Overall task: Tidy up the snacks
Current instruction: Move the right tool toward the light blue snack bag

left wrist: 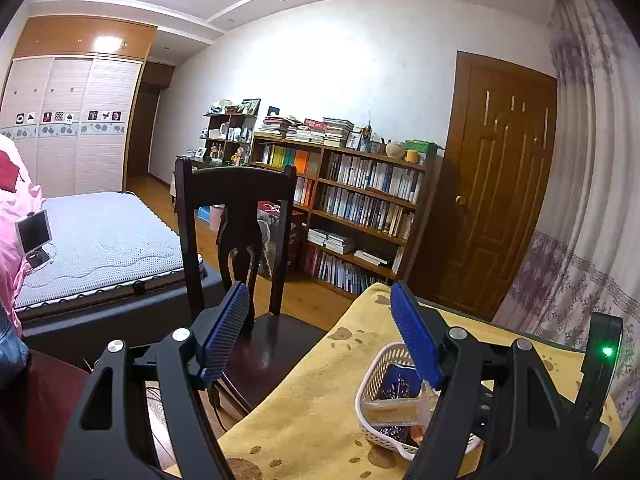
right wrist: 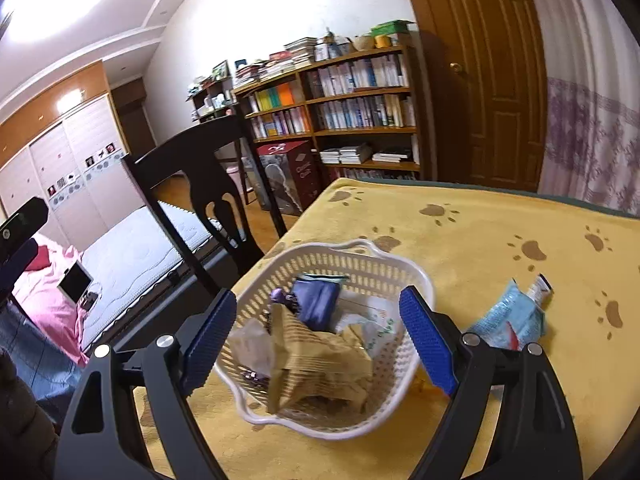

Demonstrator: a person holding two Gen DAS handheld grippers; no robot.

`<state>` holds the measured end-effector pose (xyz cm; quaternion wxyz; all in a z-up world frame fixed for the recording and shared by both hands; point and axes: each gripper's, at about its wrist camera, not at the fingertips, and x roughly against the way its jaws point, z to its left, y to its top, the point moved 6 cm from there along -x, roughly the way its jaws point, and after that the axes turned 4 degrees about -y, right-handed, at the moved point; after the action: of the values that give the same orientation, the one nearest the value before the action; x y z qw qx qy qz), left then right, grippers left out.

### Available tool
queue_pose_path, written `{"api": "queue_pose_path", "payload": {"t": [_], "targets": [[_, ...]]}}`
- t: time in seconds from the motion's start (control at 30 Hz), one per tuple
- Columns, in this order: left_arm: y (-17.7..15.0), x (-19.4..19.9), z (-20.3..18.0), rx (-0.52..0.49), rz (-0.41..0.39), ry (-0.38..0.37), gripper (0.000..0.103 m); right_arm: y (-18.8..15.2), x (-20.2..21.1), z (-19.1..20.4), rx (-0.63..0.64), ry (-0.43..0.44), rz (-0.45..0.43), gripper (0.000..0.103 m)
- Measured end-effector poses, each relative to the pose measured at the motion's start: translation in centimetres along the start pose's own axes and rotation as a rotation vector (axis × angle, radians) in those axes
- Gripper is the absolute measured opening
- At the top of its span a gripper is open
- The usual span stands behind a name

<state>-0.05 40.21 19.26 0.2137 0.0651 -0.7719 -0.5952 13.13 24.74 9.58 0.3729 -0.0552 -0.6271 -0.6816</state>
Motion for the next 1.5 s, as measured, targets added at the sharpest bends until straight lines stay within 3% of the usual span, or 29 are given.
{"api": "queue_pose_path", "payload": {"t": [0.8,1.5], "targets": [[-1.2,-0.2,-2.1,-0.065,0.023,-0.042,0.075,-4.3,-1.8,-11.4,-0.227,-0.206,0.063,0.083],[-1.9,-0.7,-3.7,-0.105,0.045,-0.067,0.075,-5.5,-1.9,-13.1,-0.247,-0.240,0.073,0.083]]}}
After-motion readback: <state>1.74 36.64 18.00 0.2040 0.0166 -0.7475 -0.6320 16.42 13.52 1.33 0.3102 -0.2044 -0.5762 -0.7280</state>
